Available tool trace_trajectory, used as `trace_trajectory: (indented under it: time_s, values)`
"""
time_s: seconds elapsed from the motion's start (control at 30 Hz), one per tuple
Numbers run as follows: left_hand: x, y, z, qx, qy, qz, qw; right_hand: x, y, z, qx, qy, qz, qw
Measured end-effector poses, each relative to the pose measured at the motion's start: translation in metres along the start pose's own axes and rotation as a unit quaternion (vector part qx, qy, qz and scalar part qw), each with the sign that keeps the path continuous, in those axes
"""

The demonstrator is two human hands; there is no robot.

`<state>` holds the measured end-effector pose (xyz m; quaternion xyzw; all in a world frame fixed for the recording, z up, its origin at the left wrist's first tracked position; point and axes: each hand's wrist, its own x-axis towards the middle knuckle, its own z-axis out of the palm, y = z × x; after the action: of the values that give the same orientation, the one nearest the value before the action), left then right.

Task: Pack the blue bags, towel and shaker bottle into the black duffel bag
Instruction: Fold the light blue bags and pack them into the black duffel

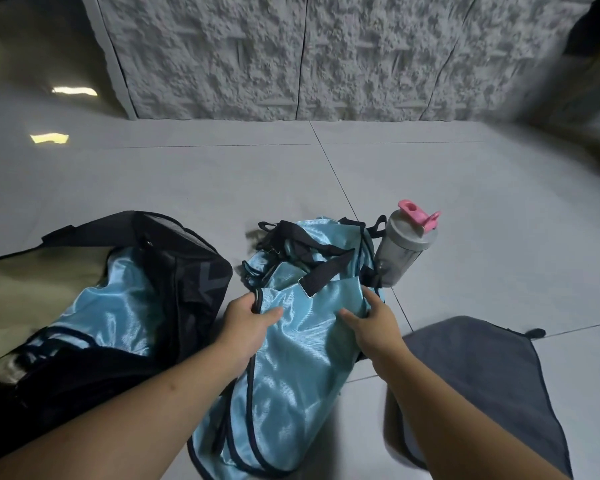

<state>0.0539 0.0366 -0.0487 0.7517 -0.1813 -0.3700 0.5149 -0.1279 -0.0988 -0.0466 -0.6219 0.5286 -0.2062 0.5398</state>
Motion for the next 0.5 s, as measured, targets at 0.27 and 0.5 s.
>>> trace_trajectory:
  time_s: [0.27,0.5]
  values:
    - [-0.004,-0.012,-0.001,0.079,0.057,-0.007,0.995,-0.002,0.003,0.000,-0.075,0.009,-0.043,0.996]
    - [-0.003,-0.012,-0.005,0.118,0.001,-0.049,0.992,0.003,0.006,-0.004,-0.053,-0.020,0.001,0.998]
